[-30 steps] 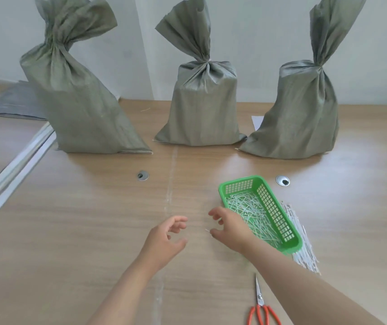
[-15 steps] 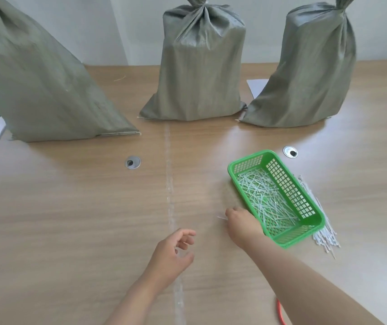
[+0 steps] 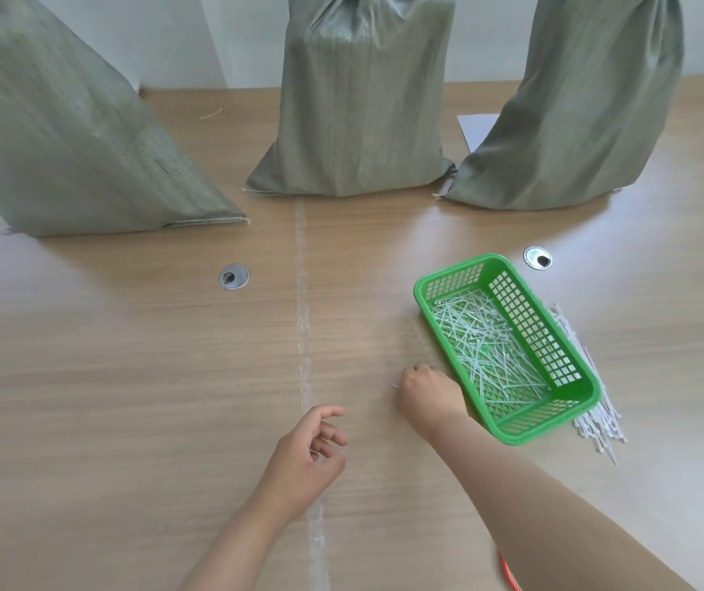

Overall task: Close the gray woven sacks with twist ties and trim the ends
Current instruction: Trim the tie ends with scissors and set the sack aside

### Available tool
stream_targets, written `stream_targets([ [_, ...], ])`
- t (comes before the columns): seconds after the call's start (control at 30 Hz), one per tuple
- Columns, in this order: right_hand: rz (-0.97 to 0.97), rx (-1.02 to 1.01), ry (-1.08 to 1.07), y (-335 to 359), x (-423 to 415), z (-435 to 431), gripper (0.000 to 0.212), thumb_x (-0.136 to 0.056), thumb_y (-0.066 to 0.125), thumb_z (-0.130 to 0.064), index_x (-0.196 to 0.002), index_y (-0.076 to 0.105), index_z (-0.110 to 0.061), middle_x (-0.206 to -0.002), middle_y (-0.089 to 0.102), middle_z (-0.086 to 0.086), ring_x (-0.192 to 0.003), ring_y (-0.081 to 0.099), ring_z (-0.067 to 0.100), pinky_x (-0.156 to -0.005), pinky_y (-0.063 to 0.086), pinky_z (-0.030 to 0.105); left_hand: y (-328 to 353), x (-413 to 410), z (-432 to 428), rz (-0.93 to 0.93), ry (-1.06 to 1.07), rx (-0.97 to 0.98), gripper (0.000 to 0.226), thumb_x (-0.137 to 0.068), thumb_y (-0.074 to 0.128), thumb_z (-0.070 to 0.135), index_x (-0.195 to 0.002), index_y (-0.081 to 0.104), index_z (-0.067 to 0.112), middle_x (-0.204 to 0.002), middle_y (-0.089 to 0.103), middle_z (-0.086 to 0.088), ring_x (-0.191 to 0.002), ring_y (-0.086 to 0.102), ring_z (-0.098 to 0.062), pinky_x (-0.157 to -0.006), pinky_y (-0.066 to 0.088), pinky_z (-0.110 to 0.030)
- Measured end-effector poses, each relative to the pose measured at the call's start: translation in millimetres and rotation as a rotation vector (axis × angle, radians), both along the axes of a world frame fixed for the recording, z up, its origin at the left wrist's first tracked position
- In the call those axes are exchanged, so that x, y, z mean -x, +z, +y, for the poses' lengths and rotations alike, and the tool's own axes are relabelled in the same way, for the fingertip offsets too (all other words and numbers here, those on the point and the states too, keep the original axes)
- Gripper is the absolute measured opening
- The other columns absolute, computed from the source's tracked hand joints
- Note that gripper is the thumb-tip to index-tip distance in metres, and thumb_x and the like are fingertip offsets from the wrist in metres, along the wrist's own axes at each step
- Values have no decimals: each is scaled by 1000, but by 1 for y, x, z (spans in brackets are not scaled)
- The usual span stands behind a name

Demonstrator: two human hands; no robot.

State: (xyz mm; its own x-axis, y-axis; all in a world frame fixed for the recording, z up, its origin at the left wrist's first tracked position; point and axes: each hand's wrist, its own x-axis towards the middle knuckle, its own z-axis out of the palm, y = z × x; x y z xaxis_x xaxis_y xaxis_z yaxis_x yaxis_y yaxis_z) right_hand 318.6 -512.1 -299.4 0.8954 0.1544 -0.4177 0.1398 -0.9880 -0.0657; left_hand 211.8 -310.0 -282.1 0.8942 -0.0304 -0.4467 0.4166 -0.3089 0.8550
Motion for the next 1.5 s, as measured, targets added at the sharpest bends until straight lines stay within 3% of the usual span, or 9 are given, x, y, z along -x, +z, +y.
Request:
stream_targets([
  [0.1,2,-48,-9,1,0,4,27,-95,44,-14,-115,61,-7,-119,64,12,-114,59,32,-83,49,36,-1,2,-2,0,14,19,51,-84,68,4,-118,62,41,-96,70,2,-73,60,-5,-71,48,-16],
  [0.23,-65,-198,-17,13,3,9,22,-89,50,-25,-102,60,-11,-107,67,10,-98,64,34,-68,41,34,3,2,-5,-7,41,12,50,-87,68,3,-118,61,41,-95,71,2,-73,60,-3,-76,51,-21],
  [0.43,-219,-428,-143,47,-3,-21,10,-80,60,-26,-82,64,-17,-80,69,5,-78,63,30,-65,49,36,19,-10,-32,-42,77,55,52,-89,66,1,-121,57,41,-93,73,0,-69,55,-4,-68,49,-17],
  [0.57,-287,-452,-272,63,-9,-66,6,-80,63,-21,-80,66,-15,-78,68,2,-75,61,25,-66,51,38,28,-17,-54,-76,51,75,50,-89,66,2,-122,57,38,-89,72,-1,-65,51,-7,-66,46,-17],
  [0.7,-269,-424,-396,69,-8,-109,8,-84,60,-20,-79,66,-17,-72,66,-1,-67,61,22,-61,55,37,37,-15,-77,-94,44,81,45,-82,65,17,-121,57,38,-86,71,2,-64,50,-6,-65,45,-18],
  [0.77,-258,-442,-463,68,-8,-124,8,-85,60,-18,-80,66,-16,-70,66,-1,-64,62,21,-60,55,35,39,-12,-84,-93,36,69,46,-86,65,10,-120,57,38,-87,71,3,-64,50,-8,-65,45,-18],
  [1.13,-231,-524,-514,51,-2,-153,11,-92,59,-17,-91,70,-15,-82,70,-1,-68,62,18,-62,53,32,37,16,-111,-56,85,-8,41,-90,64,-1,-115,62,31,-87,71,-3,-61,49,-6,-62,44,-15],
  [1.5,-253,-528,-465,55,2,-181,18,-89,61,-19,-106,67,-16,-101,68,-2,-85,62,20,-73,52,33,43,-6,-153,-74,57,29,35,-87,64,8,-110,64,36,-85,69,5,-64,50,-7,-64,45,-18],
])
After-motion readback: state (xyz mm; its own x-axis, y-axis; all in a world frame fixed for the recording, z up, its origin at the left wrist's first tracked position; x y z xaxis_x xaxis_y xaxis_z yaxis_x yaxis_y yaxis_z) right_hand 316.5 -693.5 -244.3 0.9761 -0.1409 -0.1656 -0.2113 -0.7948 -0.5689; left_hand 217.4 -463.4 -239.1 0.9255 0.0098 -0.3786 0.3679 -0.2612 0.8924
